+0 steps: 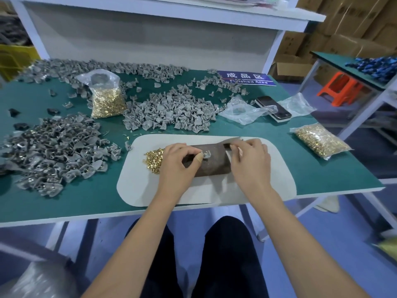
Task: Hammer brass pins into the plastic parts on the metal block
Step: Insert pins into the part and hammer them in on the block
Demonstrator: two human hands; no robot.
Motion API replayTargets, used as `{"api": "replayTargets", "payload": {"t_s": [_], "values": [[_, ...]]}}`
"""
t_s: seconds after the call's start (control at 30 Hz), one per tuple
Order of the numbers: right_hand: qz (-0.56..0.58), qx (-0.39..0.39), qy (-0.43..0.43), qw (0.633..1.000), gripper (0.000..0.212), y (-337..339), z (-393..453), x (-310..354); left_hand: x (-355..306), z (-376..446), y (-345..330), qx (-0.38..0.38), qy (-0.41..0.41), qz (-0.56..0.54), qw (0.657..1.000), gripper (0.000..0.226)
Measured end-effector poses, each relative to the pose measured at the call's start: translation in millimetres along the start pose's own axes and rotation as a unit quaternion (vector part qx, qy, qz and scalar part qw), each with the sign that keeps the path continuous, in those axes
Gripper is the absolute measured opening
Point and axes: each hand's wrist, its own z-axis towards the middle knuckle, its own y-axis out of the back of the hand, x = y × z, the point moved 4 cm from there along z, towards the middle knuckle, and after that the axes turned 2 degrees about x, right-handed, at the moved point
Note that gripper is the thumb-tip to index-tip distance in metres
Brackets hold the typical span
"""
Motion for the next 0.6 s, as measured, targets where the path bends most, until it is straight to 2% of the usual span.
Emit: {"api": "replayTargets", "payload": {"t_s": [0.1,0.23,0.43,0.6], "values": [[0.104,0.002,0.144,0.984,0.020,-2,-5,36,-4,-2,6,-0.035,-0.015,-0.017,0.999,0.005],[0.154,0.028,0.243,0.957,0.019,-8,-17,66,-1,-20,32,-0.104,-0.025,-0.012,0.994,0.010],[0.212,0.060,0.268,0.938,0.022,-26,-23,105,19,-28,78,-0.107,-0.020,-0.011,0.994,0.015],[0.244,0.067,0.277,0.927,0.010,-47,-19,149,38,-22,118,-0.111,-0.038,0.086,0.989,0.011]]}}
